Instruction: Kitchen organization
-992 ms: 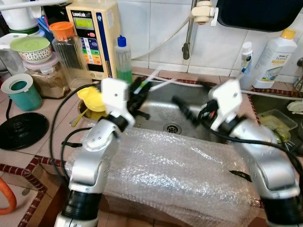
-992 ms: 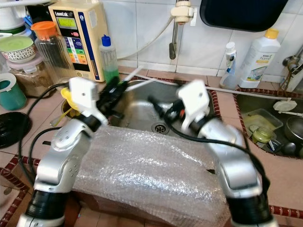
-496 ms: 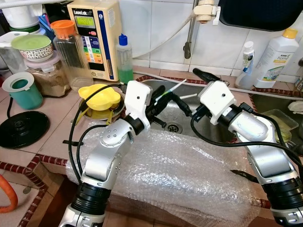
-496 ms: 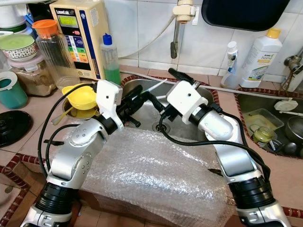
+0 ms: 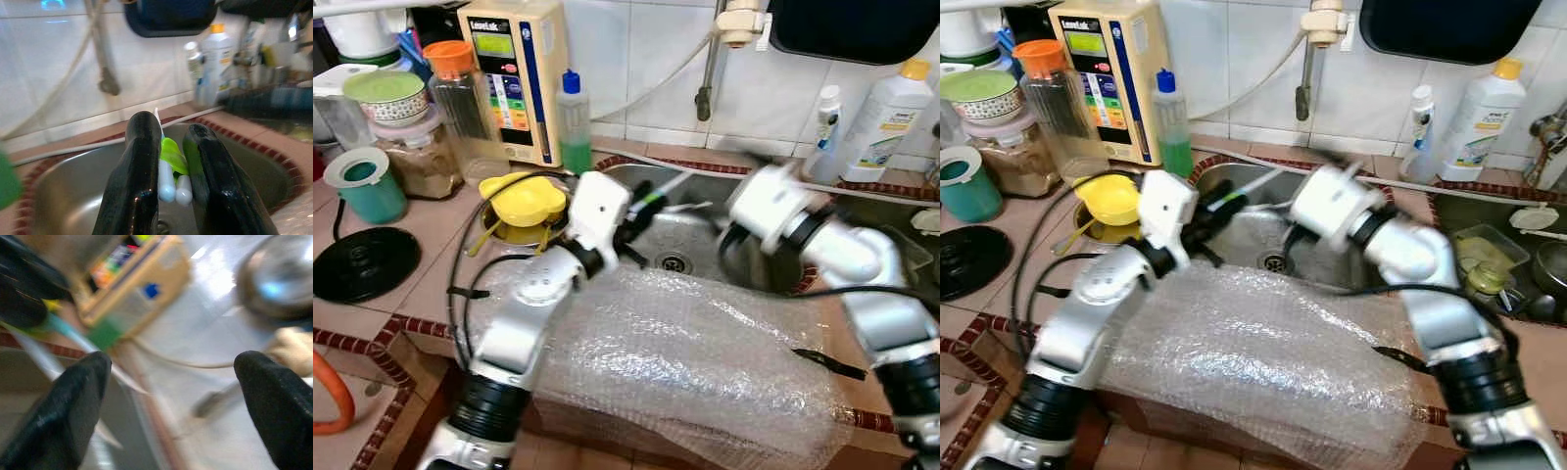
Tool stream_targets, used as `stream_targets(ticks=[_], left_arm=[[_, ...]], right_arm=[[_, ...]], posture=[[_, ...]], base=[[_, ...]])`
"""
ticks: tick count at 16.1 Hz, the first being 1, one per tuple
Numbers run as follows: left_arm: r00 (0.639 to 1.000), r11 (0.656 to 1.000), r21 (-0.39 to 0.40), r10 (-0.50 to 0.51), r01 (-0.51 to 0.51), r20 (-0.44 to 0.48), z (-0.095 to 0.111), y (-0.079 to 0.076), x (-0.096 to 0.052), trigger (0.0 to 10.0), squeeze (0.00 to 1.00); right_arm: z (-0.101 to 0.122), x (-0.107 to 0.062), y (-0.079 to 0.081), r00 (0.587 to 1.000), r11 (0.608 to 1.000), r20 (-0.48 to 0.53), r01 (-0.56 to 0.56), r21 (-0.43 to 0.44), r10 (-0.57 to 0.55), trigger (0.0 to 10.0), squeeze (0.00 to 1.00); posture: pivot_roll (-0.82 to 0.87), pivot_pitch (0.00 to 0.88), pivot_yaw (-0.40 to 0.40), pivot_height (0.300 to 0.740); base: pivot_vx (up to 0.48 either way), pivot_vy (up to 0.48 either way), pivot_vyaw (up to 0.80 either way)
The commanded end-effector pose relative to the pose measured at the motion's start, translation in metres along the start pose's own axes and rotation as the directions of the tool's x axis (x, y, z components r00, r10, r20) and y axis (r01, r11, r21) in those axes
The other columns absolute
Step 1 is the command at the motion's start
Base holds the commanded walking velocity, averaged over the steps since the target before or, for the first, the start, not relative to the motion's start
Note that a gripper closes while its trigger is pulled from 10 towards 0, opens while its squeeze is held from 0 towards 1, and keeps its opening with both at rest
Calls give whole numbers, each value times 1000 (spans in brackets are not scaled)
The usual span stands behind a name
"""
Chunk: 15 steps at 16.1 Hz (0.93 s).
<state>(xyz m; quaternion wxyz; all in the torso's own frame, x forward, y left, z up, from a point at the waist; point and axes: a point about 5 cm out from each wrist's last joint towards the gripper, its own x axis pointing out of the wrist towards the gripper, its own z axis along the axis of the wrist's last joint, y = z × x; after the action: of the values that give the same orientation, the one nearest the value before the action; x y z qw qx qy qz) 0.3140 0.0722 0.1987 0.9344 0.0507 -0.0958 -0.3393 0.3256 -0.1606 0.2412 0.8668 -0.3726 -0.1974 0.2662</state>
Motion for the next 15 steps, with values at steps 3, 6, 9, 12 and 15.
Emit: stream_targets(ticks=[3, 6, 9, 12, 15], left_arm=[[999, 999, 7, 32, -31, -20, -4, 9, -6, 0, 0], [1000, 1000, 13, 12, -12, 19, 5, 3, 5, 0, 0], [1000, 999, 36, 2, -3, 27, 8, 1, 13, 0, 0], [999, 999, 22, -26, 25, 35, 13, -8, 19, 0, 0], [998, 999, 9, -44, 44, 34, 12, -16, 20, 0, 0]], right_arm=[[-2, -1, 8, 999, 998, 8, -52, 20, 52, 10000, 0], [-3, 6, 34, 979, 979, 24, -202, -4, 202, 10000, 0], [-13, 9, 42, 970, 968, -11, -244, -59, 244, 10000, 0], [-20, 22, 36, 988, 977, -57, -152, -152, 145, 10000, 0], [-23, 34, 40, 992, 976, -73, -117, -184, 106, 0, 0]], posture=[[9, 0, -11, 740], [16, 0, -13, 740], [17, 0, -16, 740], [13, 0, -17, 740], [24, 0, -17, 740]], base=[[0, 0, 0], [0, 0, 0], [0, 0, 0], [0, 0, 0], [0, 0, 0]])
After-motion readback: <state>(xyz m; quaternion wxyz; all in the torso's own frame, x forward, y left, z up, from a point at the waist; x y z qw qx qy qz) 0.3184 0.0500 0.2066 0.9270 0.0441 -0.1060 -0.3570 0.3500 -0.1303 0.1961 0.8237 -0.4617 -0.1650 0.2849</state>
